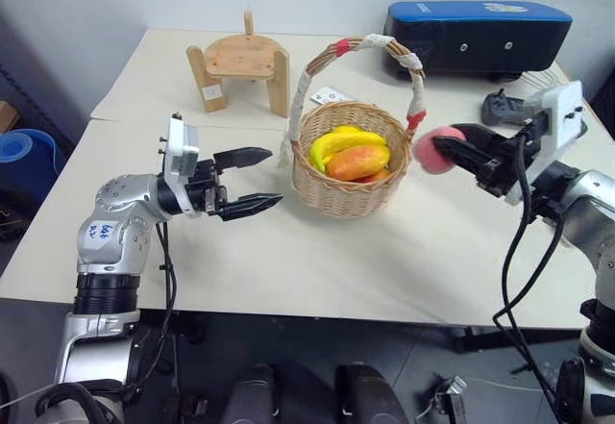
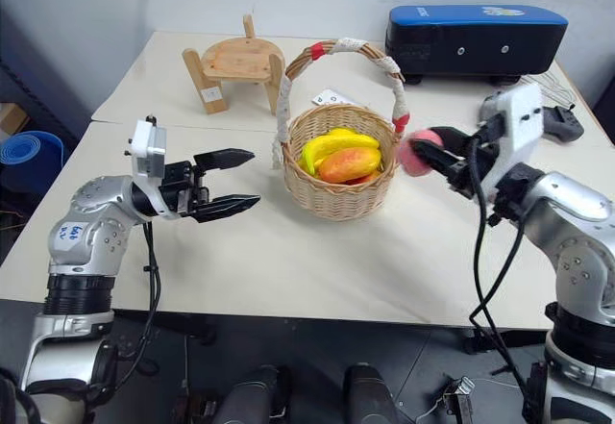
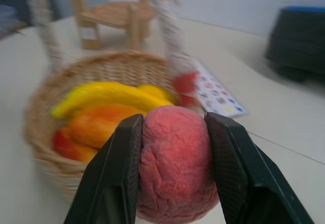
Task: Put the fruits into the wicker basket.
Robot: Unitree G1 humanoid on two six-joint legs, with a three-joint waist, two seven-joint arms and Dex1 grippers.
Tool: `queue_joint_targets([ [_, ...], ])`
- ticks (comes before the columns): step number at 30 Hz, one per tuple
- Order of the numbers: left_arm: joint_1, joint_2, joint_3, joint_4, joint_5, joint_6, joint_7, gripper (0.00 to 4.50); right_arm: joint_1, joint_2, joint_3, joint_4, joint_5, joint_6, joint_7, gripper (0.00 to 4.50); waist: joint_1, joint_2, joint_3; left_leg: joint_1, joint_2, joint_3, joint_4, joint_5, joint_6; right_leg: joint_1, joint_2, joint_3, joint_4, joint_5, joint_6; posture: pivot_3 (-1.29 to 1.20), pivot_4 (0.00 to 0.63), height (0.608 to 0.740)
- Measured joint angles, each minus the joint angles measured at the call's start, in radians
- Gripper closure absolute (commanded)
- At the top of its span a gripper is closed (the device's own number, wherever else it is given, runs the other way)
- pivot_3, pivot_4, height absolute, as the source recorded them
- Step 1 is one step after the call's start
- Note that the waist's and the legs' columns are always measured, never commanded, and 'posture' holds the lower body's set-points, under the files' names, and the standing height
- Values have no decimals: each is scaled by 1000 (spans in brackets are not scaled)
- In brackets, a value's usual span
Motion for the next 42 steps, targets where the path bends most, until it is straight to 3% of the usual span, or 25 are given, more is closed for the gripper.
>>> queue_joint_targets([
  [5,35,0,7,-7,-1,8,29,0,-52,109,111,-37,52,-8,-35,2897,2,0,0,-1,-1,0,0,0,-1,-1,-1,0,3,0,0,0,150,740],
  [8,42,3,16,-11,-3,9,41,0,-101,153,241,20,-53,-73,-55,2897,1,0,0,-1,-2,0,0,0,0,-1,-3,0,3,0,0,0,150,740],
  [12,40,-5,10,-20,-3,8,51,0,-193,245,389,234,-254,-249,-79,1611,-1,0,0,-1,-3,1,-1,0,0,-2,-3,-1,4,0,0,0,150,740],
  [17,39,-4,11,-20,-3,8,51,0,-186,234,430,295,-339,-365,-4,38,3,0,0,-2,-3,0,0,-1,1,-2,-4,-5,5,1,2,0,150,740],
  [22,40,-6,12,-25,-5,6,59,0,-93,193,313,239,-289,-456,95,38,6,0,0,-3,-4,0,0,-1,2,-2,-8,-18,4,1,3,0,150,740],
  [26,52,-2,16,-36,-8,4,59,0,69,39,167,204,-236,-479,223,38,18,0,0,-3,-4,1,1,-1,2,1,-11,-26,-1,1,2,0,150,740],
  [29,56,6,24,-35,-8,5,59,0,109,-40,98,286,-227,-497,298,38,17,0,0,0,-4,6,1,-1,3,1,-11,-28,-3,2,2,0,150,740],
  [34,44,15,32,-36,-20,15,59,0,4,-68,96,475,-272,-541,325,38,3,0,0,3,-3,7,0,0,2,2,-11,-28,-2,3,0,0,150,740],
  [37,15,-8,11,-36,-30,22,58,0,-207,27,149,703,-308,-585,330,38,-3,0,1,2,-1,10,1,0,1,0,-11,-31,3,4,-1,0,150,740],
  [42,2,-26,-3,-36,-32,24,57,0,-311,126,194,857,-332,-629,342,38,1,0,1,1,-1,9,1,0,1,-1,-11,-32,3,4,-1,0,150,740],
])
